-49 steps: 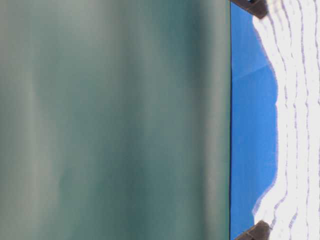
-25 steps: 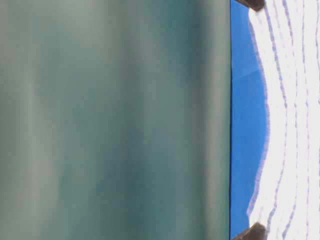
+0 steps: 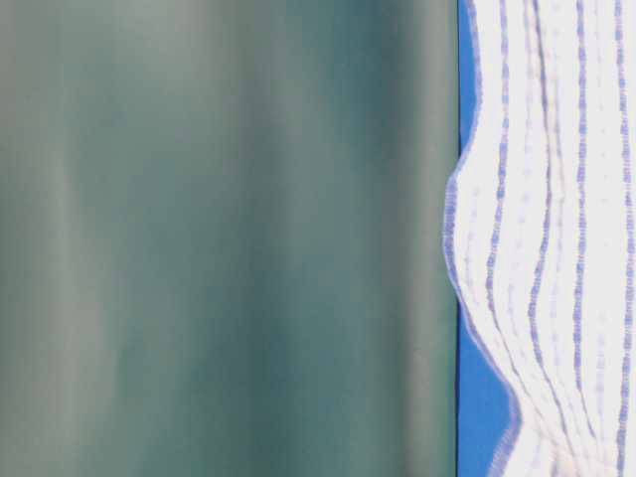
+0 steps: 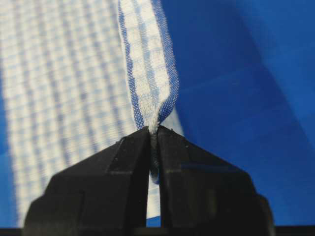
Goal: Fold the blue towel.
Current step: 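Pull both far corners toward the near edge, folding the towel in half, then open both grippers and release the folded edge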
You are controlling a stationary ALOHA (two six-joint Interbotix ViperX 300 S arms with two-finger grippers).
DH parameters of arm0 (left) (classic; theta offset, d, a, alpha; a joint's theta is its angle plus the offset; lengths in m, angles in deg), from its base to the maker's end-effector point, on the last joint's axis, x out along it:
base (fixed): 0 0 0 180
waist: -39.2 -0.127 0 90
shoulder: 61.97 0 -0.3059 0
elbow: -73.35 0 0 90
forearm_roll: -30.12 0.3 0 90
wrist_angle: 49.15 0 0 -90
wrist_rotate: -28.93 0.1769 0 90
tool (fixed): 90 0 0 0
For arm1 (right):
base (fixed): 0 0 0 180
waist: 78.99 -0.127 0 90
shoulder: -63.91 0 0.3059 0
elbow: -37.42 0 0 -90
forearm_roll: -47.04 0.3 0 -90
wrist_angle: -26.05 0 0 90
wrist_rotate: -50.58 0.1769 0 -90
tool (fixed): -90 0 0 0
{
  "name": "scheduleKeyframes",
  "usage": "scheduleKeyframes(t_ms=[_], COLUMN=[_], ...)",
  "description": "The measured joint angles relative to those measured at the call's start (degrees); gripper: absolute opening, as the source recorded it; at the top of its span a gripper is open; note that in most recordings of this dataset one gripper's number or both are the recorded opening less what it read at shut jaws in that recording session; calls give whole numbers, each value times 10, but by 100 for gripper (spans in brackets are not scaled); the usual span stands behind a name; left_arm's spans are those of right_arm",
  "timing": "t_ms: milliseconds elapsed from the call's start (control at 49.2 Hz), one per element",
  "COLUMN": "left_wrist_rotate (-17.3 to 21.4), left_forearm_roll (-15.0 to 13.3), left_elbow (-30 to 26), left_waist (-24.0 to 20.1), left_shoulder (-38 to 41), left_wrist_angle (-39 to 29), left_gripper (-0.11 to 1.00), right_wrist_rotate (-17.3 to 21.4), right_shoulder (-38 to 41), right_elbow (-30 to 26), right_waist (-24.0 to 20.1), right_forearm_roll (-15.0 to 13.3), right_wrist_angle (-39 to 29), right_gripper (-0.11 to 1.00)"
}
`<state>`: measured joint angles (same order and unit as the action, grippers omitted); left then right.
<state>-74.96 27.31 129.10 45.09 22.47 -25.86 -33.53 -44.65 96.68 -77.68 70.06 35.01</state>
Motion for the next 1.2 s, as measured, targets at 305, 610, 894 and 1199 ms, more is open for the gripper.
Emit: scheduleKeyframes(t_ms=[305, 610, 894, 1199], left_wrist_rotate=[-11, -11, -11, -11], left_forearm_roll=[1, 0, 1, 1], left_elbow=[0, 7, 16, 15], left_waist=[59, 66, 69, 75], left_shoulder=[1, 1, 2, 11], left_wrist_angle=[1, 1, -1, -1], left_gripper=[4, 4, 4, 4], right_wrist_rotate=[-1, -1, -1, -1], right_shoulder=[18, 59, 99, 136], right_elbow=[1, -17, -38, -60], right_waist=[-62, -83, -113, -141], right_forearm_roll=[35, 48, 86, 100], right_wrist_angle=[1, 1, 3, 4], right_gripper=[6, 6, 6, 6])
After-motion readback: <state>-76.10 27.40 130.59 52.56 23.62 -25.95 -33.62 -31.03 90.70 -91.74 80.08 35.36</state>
